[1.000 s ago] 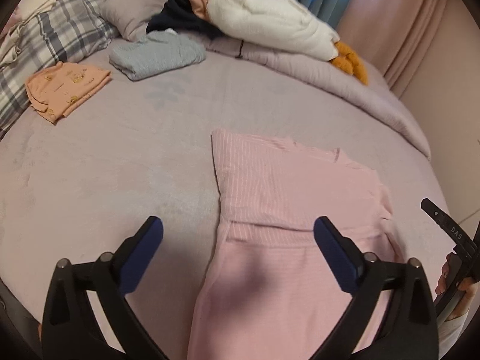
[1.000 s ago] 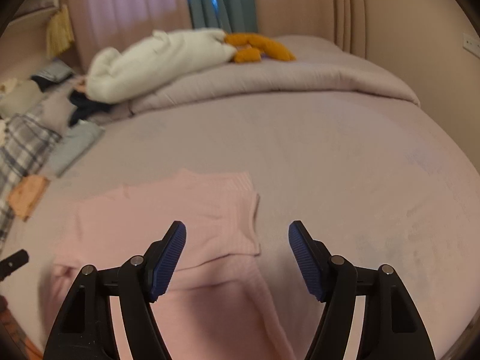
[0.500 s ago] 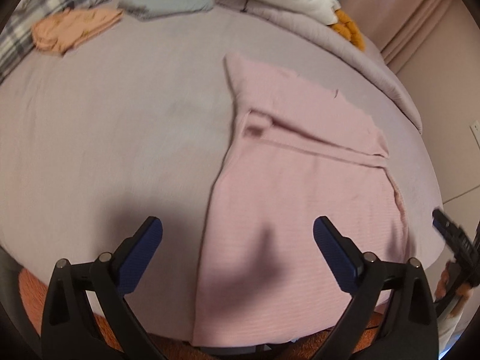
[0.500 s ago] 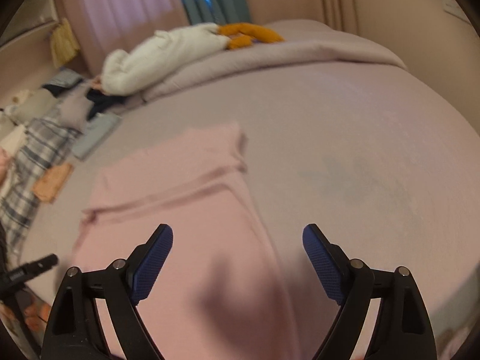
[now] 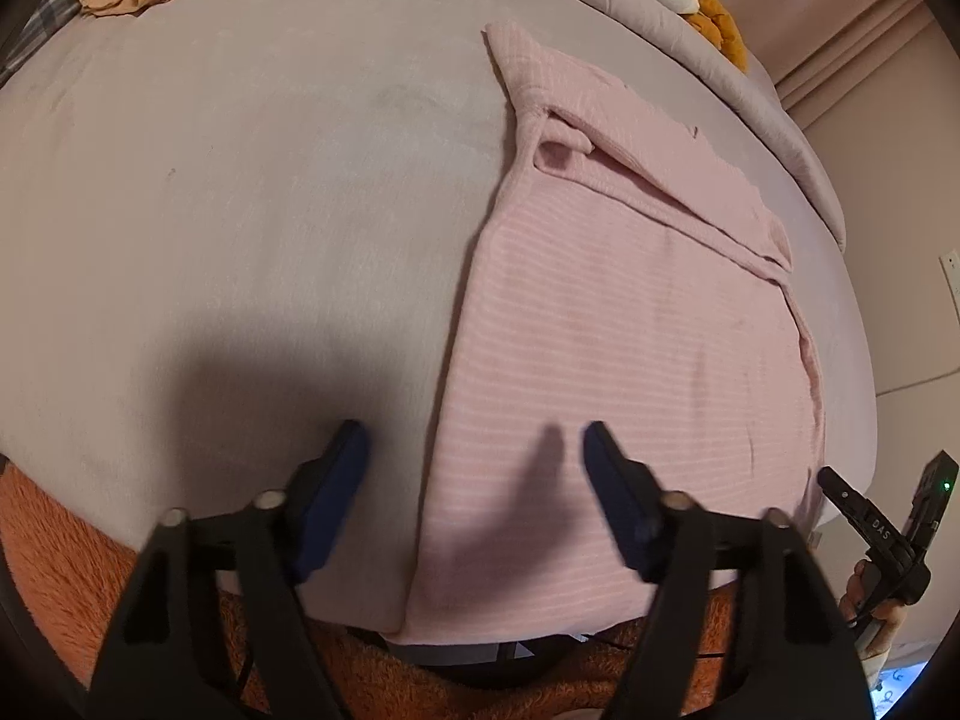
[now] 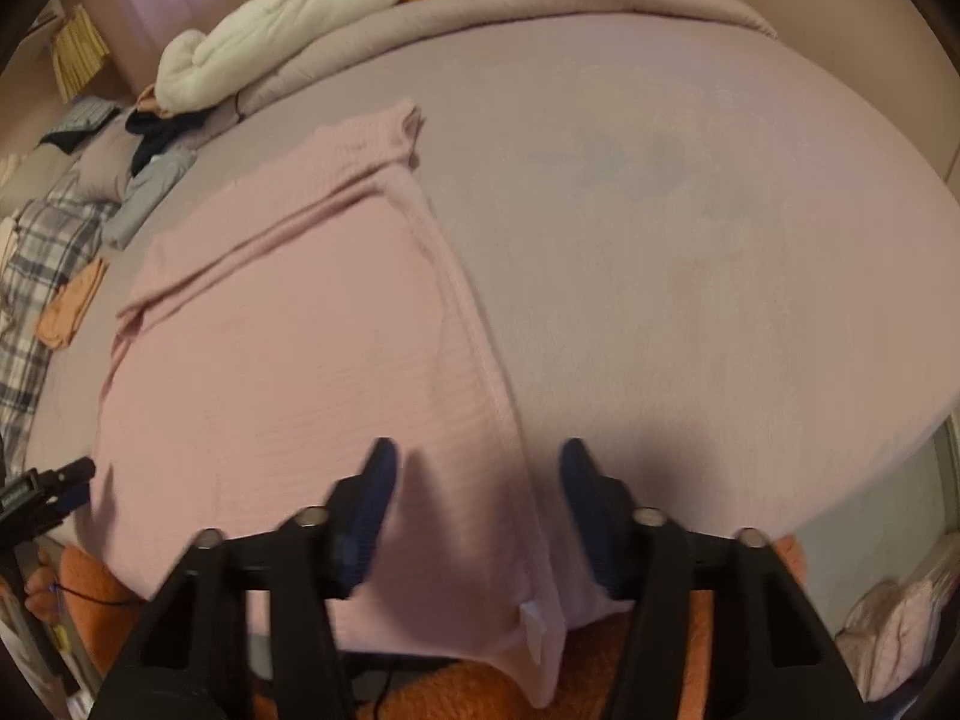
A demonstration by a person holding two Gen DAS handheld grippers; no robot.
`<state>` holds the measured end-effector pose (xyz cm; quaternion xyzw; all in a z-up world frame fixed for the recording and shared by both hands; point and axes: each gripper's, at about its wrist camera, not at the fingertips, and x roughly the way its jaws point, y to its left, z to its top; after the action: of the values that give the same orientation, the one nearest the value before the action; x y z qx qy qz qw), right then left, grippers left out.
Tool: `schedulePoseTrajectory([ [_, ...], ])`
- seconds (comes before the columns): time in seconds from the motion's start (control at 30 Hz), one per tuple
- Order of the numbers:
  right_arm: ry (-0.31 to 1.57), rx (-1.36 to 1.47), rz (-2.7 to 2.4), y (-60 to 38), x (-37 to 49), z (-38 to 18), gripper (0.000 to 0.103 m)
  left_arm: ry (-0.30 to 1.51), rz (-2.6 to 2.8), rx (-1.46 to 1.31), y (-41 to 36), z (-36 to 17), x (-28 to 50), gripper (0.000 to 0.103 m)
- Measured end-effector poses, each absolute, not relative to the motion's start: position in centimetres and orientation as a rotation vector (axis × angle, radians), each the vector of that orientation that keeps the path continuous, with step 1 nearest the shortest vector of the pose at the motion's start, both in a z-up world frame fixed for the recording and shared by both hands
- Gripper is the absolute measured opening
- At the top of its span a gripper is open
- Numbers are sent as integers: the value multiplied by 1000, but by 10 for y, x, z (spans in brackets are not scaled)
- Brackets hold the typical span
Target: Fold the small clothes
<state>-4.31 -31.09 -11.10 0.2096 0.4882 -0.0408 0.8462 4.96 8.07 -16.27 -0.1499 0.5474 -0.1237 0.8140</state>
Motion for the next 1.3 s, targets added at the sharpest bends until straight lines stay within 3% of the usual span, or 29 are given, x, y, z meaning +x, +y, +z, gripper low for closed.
schedulePoseTrajectory([
  [0.07,1044,445,-57,-308,-44,-116,44,1171,-273,-323,80,-165,49,41],
  [0.17,1071,405,-69,-299,-39,-124,28,1184,-296,-318,76,-169,49,15],
  [0.23,1070,407,-56,-295,-35,-123,8,1189,-319,-278,68,-169,49,7],
  [0.37,1042,455,-2,-292,-28,-113,7,1174,-322,-319,68,-158,50,4],
  [0.57,912,542,80,-307,-25,-73,7,1008,-406,-372,81,-108,52,1],
  [0.77,845,526,83,-313,-6,-49,7,1053,-348,-295,80,-108,59,3],
  [0.83,848,518,81,-311,-6,-50,7,1084,-320,-292,82,-119,57,12],
  [0.87,852,518,76,-311,-7,-52,7,1109,-306,-291,83,-125,57,26],
  [0.93,855,521,62,-311,-8,-54,7,1156,-289,-288,84,-134,53,43],
  [1.07,849,552,54,-315,-14,-56,7,1224,-305,-291,83,-148,47,58],
  [1.2,847,552,49,-316,-16,-54,7,1264,-306,-348,83,-164,43,55],
  [1.23,847,548,47,-316,-16,-54,7,1267,-319,-356,81,-165,43,42],
  [1.27,845,547,50,-316,-16,-54,7,1283,-336,-360,79,-167,44,17],
  [1.3,844,547,52,-316,-16,-54,7,1310,-352,-383,78,-172,47,5],
])
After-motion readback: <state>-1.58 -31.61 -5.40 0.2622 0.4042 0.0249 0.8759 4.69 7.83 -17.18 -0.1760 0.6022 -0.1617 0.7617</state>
